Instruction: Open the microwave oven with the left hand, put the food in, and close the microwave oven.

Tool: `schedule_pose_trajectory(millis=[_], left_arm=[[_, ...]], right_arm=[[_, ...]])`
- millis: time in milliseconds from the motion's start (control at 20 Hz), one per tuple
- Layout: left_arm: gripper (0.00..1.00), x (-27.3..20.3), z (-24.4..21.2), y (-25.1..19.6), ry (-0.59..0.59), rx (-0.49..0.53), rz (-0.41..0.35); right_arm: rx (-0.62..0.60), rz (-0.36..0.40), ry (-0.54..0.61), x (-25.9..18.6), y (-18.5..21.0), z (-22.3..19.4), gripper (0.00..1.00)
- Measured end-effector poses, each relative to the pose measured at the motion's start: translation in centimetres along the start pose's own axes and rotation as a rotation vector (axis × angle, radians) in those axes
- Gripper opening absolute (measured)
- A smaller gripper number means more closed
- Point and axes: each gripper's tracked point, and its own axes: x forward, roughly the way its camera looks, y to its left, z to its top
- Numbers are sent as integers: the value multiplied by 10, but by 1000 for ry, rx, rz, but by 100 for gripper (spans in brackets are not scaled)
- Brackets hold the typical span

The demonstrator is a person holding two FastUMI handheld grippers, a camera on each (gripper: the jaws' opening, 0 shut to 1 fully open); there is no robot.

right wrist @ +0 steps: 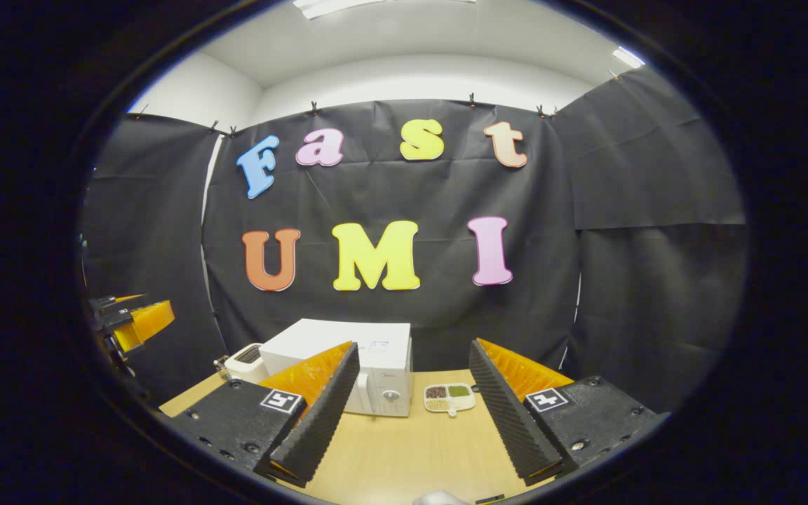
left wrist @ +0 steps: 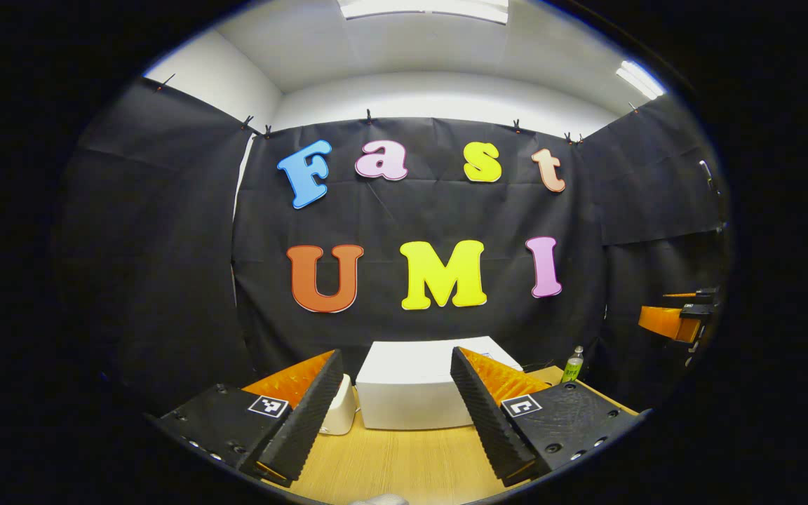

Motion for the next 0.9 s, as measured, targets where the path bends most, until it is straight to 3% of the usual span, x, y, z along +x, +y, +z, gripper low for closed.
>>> schedule_pose_trajectory(millis=[150,200,250,300,600,650,700,750,800,850,900], left_arm=[[94,1,5,-3,-15,-6,-10],[94,1,6,-5,-17,-8,-8],[84,2,6,-8,-18,-11,-11],[94,1,7,-11,-21,-14,-13],[94,5,10,-18,-26,-17,-7],[84,8,9,-19,-24,-16,-7],[84,9,7,-19,-20,-16,-4],[94,10,7,-20,-20,-16,-4],[84,11,7,-21,-19,-15,-6],[84,13,8,-21,-21,-9,-6],[84,14,7,-21,-18,-6,-5]], right_arm=[[10,-6,-8,-2,-3,5,92],[11,-7,-8,-2,-5,7,100],[14,-7,-7,-2,-6,8,100],[20,-4,-10,-1,-8,10,92],[5,-3,-12,7,-15,14,92],[4,-4,-10,8,-16,13,92],[7,-2,-8,10,-16,12,92],[11,0,-6,11,-16,12,92],[13,1,-3,13,-16,12,100],[13,1,-2,15,-16,12,100],[12,0,-1,16,-17,12,92]])
